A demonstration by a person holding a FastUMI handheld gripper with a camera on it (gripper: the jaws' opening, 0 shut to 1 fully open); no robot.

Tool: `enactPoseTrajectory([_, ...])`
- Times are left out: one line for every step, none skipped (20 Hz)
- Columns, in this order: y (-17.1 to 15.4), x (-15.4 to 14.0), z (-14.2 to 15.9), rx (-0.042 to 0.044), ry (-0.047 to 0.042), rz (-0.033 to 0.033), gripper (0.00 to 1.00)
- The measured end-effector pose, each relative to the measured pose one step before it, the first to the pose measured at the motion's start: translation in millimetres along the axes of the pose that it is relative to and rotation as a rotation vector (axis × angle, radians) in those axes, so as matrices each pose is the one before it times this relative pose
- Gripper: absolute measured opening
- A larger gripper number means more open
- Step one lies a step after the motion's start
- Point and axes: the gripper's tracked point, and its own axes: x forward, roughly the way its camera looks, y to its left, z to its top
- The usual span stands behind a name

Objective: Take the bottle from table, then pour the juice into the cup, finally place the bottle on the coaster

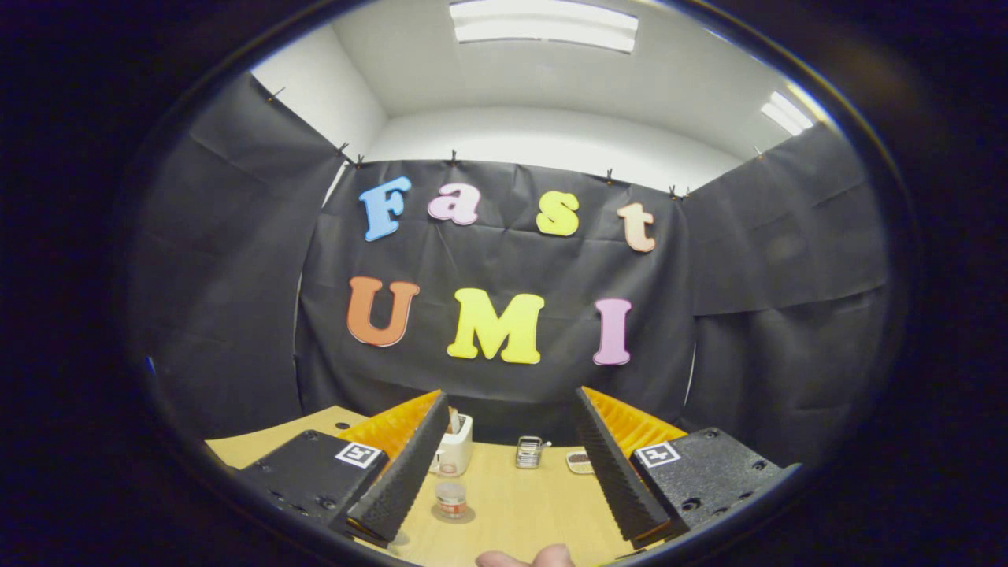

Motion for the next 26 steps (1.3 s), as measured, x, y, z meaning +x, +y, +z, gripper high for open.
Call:
enactPoseTrajectory([-0.91, -7.12, -2.72, 0.00223, 0.00705, -0.00254, 1.0])
enactPoseTrajectory([-0.5, -7.6, -4.42, 0.00142, 0.01832, -0.00086, 1.0])
enactPoseTrajectory([-1.97, -8.46, -4.01, 0.012, 0.01241, -0.00495, 1.0])
enactPoseTrajectory([-1.61, -6.21, -1.45, 0.01205, 0.00472, -0.00467, 1.0])
enactPoseTrajectory([-1.99, -7.46, -2.34, 0.0124, 0.00406, -0.00509, 1.0])
enactPoseTrajectory([-0.4, -6.64, -3.5, 0.00624, 0.00551, 0.00279, 1.0])
enactPoseTrajectory([-0.6, -8.25, -4.33, 0.00257, 0.00262, -0.00001, 1.0])
enactPoseTrajectory([-2.37, -5.6, -2.09, 0.00149, 0.00059, -0.00709, 1.0])
enactPoseTrajectory([-5.67, -6.69, -2.46, 0.00155, -0.00098, -0.00677, 1.0])
enactPoseTrajectory([-2.87, -5.12, 0.37, 0.0032, -0.00163, -0.00834, 1.0])
enactPoseTrajectory([-2.77, -5.23, -0.18, 0.0016, -0.00672, -0.00511, 1.0])
enactPoseTrajectory([-2.3, -3.39, 0.43, -0.00141, 0.00108, -0.00673, 1.0])
enactPoseTrajectory([-1.29, -1.98, -2.88, -0.00204, 0.00214, 0.00088, 1.0])
enactPoseTrajectory([0.93, -1.14, -2.34, -0.00039, 0.00839, 0.00421, 1.0])
enactPoseTrajectory([0.93, -0.57, -2.42, 0.0046, 0.00461, 0.0037, 1.0])
enactPoseTrajectory([1.41, -0.75, -2.59, 0.00254, 0.00939, 0.00748, 1.0])
enactPoseTrajectory([1.9, 0.78, -5.2, 0.00411, 0.01188, 0.00831, 1.0])
enactPoseTrajectory([1.34, 1.12, -3.0, 0.00061, 0.01186, 0.00715, 1.0])
enactPoseTrajectory([0.94, 2.18, -3.18, 0.00448, 0.00916, 0.00622, 1.0])
enactPoseTrajectory([1.57, 0.63, -3.03, 0.004, 0.00822, 0.00539, 1.0])
enactPoseTrajectory([0.81, 1.8, -0.95, 0.00326, 0.0065, 0.00411, 1.0])
enactPoseTrajectory([0.76, 1.17, -0.73, 0.00029, 0.00337, 0.00041, 1.0])
enactPoseTrajectory([-0.12, 1.13, -0.8, -0.00019, -0.00006, -0.00164, 1.0])
enactPoseTrajectory([-0.83, 1.27, 1.01, 0.00096, -0.00124, -0.00455, 1.0])
enactPoseTrajectory([-0.46, -0.94, 1.05, 0.00133, -0.00546, -0.00376, 1.0])
enactPoseTrajectory([-0.56, 0.43, 1.29, -0.00336, -0.0041, -0.00339, 1.0])
